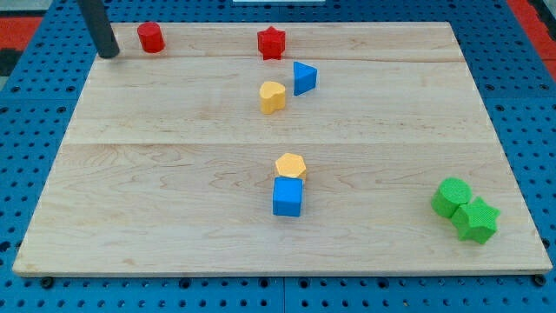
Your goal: Move the red circle towards the red star
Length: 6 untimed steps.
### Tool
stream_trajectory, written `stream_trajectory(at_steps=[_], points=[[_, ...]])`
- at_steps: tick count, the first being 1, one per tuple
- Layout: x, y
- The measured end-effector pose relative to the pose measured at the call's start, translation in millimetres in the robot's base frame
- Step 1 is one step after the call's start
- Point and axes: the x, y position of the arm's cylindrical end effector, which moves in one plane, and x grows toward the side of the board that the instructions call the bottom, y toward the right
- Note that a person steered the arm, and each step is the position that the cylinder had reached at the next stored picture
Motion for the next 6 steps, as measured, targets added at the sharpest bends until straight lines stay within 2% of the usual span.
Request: stream_trajectory(at_steps=[1, 3, 4, 5, 6], points=[[-52.5, 17.1], [0.6, 28.5], [-19.4, 66.3], [-13.0, 49.6], [-49.4, 75.1]])
